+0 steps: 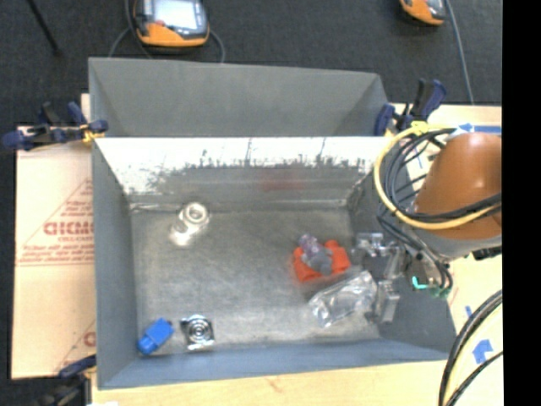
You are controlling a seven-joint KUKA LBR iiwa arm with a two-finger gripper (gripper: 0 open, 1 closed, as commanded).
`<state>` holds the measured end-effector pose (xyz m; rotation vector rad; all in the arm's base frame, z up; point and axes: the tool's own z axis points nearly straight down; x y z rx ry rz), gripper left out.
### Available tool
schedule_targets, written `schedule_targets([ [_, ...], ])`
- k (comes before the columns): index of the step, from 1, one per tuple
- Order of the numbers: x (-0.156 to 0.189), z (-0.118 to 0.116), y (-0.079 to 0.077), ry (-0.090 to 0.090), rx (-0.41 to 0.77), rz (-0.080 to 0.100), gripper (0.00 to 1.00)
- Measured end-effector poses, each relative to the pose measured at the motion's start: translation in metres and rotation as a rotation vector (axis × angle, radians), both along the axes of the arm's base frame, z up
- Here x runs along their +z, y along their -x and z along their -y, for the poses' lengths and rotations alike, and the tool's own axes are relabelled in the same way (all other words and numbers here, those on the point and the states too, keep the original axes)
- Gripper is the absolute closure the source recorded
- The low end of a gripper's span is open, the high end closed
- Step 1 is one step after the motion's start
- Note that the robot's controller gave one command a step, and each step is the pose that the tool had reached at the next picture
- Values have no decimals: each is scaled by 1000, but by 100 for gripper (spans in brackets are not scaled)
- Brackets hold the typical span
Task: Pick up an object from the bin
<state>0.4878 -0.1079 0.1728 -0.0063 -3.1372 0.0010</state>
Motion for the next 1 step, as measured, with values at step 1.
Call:
schedule_targets([
  [1, -96, 7, 3, 8, 314, 38, 0],
])
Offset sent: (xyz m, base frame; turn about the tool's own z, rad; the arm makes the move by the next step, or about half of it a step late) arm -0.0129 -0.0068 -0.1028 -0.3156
